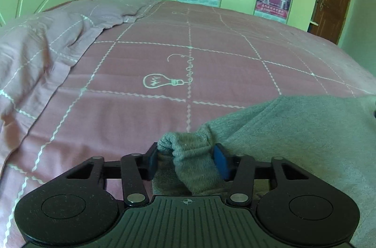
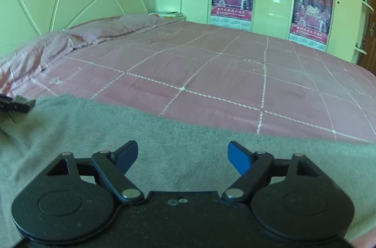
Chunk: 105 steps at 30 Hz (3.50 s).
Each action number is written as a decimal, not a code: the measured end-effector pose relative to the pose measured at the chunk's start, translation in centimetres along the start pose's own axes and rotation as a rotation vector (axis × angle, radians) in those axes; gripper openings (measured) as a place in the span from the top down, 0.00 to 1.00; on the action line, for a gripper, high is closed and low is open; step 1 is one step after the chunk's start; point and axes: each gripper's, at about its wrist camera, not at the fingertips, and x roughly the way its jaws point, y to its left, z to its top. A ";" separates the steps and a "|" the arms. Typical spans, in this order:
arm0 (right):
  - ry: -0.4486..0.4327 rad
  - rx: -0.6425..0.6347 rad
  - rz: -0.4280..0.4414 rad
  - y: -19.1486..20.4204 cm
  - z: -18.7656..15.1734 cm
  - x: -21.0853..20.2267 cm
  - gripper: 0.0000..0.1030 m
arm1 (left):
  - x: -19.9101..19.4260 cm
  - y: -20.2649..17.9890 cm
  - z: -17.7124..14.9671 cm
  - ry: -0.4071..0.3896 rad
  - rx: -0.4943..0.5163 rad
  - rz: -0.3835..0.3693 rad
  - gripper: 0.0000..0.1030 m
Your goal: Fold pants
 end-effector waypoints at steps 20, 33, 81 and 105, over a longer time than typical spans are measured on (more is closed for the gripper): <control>0.157 -0.178 0.081 -2.1 1.7 8.0 0.49 | 1.3 2.0 -1.3 -0.012 -0.043 -0.102 0.59; 0.069 -0.250 0.062 -0.8 4.4 0.6 1.00 | -2.7 1.1 0.6 -0.136 0.039 -0.163 0.84; -0.049 0.791 0.031 -2.5 -16.3 -15.7 0.60 | -16.1 -5.6 -17.5 -0.213 -0.764 -0.086 0.51; -0.005 0.827 0.127 1.3 -22.7 -23.2 1.00 | -15.0 1.2 -17.7 -0.113 -0.596 -0.223 0.71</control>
